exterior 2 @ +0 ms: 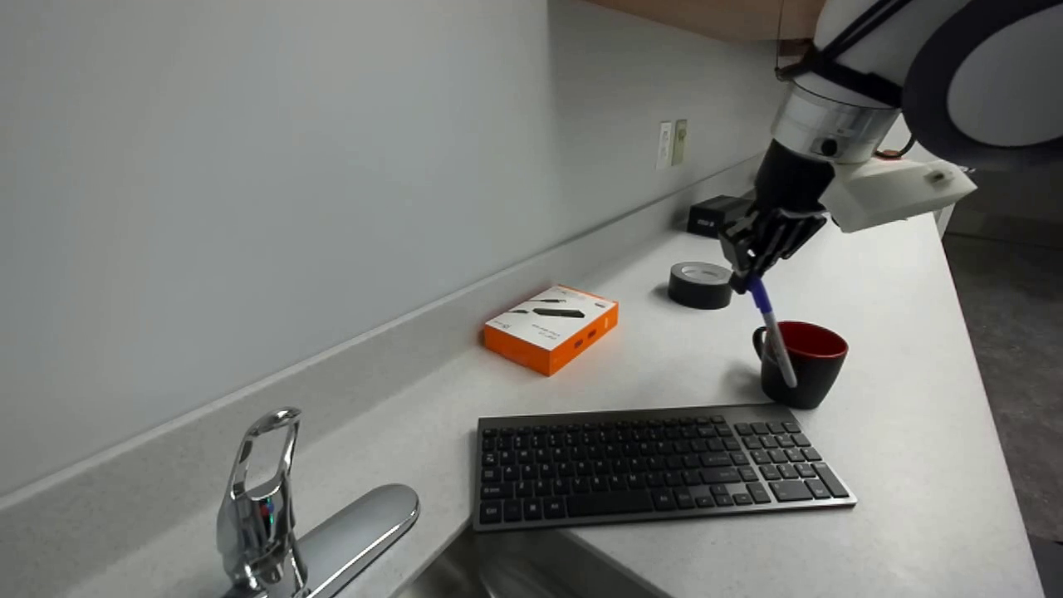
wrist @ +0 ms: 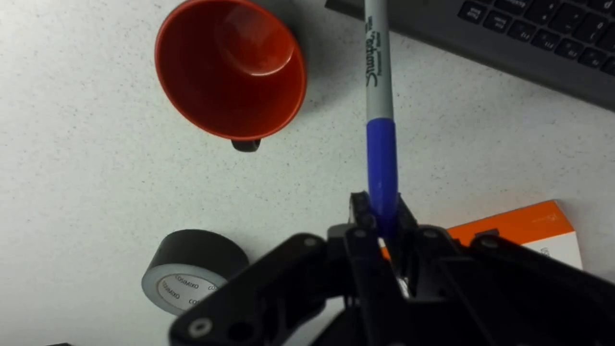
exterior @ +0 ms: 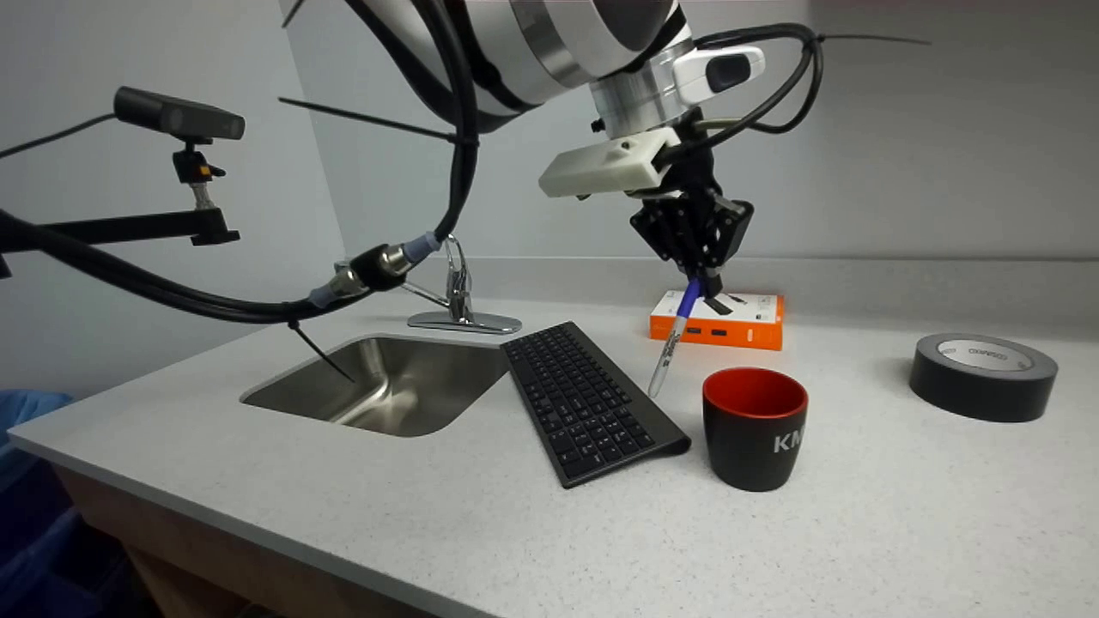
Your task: Remove the marker from the cup
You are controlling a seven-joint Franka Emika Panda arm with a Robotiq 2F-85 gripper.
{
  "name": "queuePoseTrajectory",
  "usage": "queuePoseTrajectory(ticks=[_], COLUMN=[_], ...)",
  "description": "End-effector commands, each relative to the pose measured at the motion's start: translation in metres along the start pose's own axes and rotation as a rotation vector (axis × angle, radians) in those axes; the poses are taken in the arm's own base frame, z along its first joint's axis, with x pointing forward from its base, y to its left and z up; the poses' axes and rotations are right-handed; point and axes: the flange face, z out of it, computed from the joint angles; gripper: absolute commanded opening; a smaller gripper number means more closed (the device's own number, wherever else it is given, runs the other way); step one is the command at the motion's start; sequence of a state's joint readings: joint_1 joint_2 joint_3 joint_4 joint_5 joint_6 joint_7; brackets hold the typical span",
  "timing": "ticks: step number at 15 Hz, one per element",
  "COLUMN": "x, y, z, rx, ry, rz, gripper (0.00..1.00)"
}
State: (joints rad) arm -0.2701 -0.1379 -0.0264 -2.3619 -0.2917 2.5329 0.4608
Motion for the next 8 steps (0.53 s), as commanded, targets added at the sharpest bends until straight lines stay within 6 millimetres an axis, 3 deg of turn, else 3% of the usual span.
queuePoseTrajectory(ticks=[1,4,8], x=[0.051,0.088,0.112], y=[0.005,0.018,0.026], z=[0.013,0.040,0.080], rx=[-0.058,-0.095,-0.107], ry=[0.004,0.021,-0.010], rz=[0.092,0.191,0.289], gripper=[0.03,0.03,0.03])
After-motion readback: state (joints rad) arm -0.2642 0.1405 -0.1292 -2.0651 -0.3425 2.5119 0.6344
